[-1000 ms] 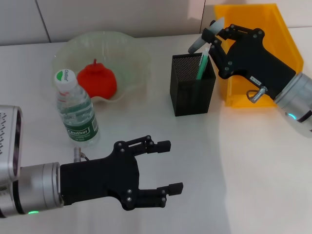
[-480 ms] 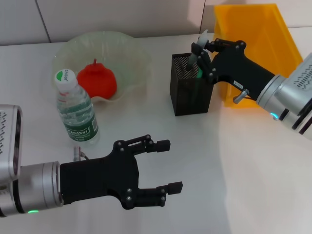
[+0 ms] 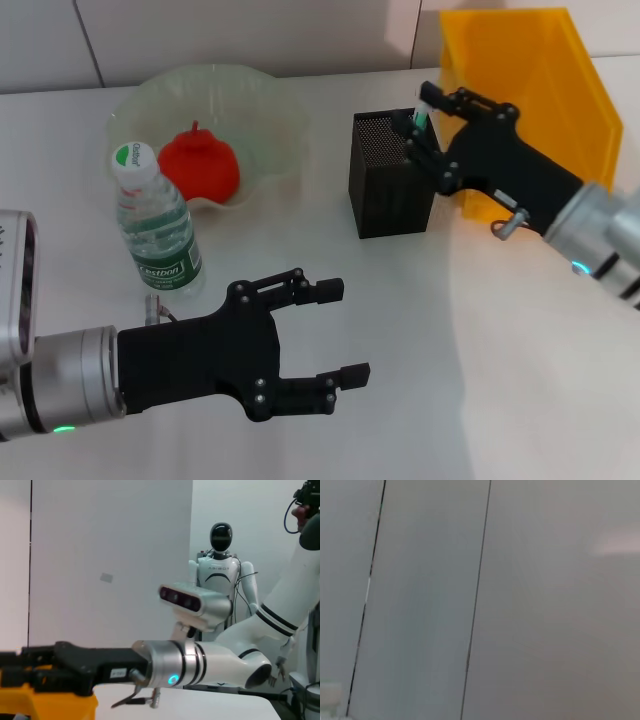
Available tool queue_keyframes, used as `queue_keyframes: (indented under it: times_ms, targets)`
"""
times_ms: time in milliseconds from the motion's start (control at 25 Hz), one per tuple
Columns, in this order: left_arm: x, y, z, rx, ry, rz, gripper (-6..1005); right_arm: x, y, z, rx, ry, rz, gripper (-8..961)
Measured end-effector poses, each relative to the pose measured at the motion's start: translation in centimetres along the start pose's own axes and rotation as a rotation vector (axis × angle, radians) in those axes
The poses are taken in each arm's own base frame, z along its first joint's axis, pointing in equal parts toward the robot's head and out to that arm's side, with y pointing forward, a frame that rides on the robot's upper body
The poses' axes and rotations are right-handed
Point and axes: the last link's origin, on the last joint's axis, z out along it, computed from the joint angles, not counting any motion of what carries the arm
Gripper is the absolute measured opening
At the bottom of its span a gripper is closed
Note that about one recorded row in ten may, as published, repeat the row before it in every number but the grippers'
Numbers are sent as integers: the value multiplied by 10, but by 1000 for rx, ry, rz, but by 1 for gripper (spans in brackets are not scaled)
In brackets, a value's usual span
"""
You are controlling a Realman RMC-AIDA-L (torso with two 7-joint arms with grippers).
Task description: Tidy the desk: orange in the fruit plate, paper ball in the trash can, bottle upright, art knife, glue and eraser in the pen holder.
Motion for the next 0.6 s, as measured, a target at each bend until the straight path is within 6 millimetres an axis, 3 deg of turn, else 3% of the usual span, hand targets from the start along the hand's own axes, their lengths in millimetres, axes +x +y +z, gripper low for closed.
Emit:
queue_keyframes:
  times_ms: [40,160,320,440,600]
  targets:
    - [0,0,0,0,0,0,814,-2,0,-5,7,-22,4,199]
    - [1,-2,-1,9,3,2,814,-13,-5,-23,15,-106,55,332]
    - [3,-7,-6,40,13,5,814,-25,-13,-44,-123,-95,195,549]
    - [4,-10,-11,58,12,2,814,-28,-3,-62,-286,-26,259,670]
    - [4,-15,-20,90,10,-1,814,-26,15,-89,-458,59,203,783]
